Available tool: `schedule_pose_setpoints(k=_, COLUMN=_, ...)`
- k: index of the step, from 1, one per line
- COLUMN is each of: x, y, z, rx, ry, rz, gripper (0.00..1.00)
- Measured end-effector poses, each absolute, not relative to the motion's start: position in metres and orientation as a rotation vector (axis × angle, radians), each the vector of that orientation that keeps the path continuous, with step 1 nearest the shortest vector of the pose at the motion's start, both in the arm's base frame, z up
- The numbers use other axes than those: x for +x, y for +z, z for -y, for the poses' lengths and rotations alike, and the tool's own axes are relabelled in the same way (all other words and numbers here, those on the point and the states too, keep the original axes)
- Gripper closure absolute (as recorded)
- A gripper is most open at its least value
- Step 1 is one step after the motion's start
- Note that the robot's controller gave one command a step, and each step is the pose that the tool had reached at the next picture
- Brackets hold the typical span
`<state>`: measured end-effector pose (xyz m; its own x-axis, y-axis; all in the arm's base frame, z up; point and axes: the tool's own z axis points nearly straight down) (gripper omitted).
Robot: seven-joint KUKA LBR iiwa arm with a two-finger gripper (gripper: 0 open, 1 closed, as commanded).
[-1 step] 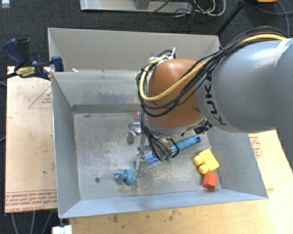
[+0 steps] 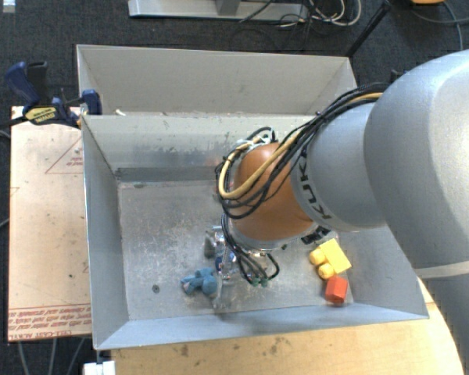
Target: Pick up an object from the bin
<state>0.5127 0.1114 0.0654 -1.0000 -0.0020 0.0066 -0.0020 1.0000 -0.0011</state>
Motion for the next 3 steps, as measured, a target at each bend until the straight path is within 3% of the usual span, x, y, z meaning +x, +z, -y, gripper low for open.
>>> schedule_pose_setpoints(k=1, x=0.492, y=0.078, z=-0.138, rx=0.16, ry=-0.002, rz=3.139, gripper=0.0)
schedule_pose_setpoints(k=2, x=0.491, y=0.077, z=-0.137, rx=0.156, ry=-0.002, rz=3.137, gripper=1.0)
schedule_pose_setpoints(k=3, x=0.522, y=0.257, z=-0.119, rx=0.173, ry=-0.003, rz=3.149, gripper=1.0)
